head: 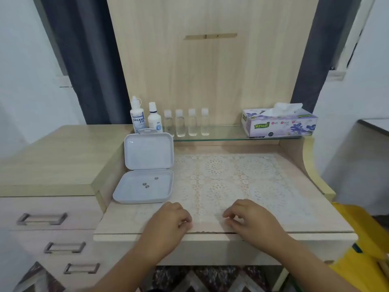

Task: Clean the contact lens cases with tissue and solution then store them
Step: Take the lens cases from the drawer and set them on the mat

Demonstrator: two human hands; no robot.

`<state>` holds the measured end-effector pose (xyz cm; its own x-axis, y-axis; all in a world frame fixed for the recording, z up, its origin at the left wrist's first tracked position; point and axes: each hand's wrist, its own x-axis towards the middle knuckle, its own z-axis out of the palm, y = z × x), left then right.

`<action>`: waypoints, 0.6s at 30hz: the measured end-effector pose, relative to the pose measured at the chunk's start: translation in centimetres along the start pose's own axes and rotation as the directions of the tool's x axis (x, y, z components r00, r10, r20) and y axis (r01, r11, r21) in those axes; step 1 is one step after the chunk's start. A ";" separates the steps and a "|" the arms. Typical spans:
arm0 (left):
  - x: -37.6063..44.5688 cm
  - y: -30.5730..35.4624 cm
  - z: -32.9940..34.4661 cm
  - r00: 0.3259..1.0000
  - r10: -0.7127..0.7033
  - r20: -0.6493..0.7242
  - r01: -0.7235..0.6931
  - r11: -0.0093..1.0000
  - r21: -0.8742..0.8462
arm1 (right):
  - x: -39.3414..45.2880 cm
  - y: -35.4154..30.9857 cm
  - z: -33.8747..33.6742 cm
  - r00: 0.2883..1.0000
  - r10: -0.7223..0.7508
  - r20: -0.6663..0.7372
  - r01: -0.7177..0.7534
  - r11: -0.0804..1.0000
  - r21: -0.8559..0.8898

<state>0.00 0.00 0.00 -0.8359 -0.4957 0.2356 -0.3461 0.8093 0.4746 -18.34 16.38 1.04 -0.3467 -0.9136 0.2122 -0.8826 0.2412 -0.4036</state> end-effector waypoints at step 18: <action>-0.6 -0.5 0.8 0.974 0.152 0.166 -0.117 0.972 -0.204 | -0.6 0.5 -0.7 0.981 -0.058 0.184 0.032 0.989 0.142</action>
<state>0.31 0.17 -1.03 -0.9377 -0.3077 0.1613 -0.1517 0.7804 0.6066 -18.74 17.28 1.30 -0.2301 -0.9708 0.0675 -0.8390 0.1628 -0.5192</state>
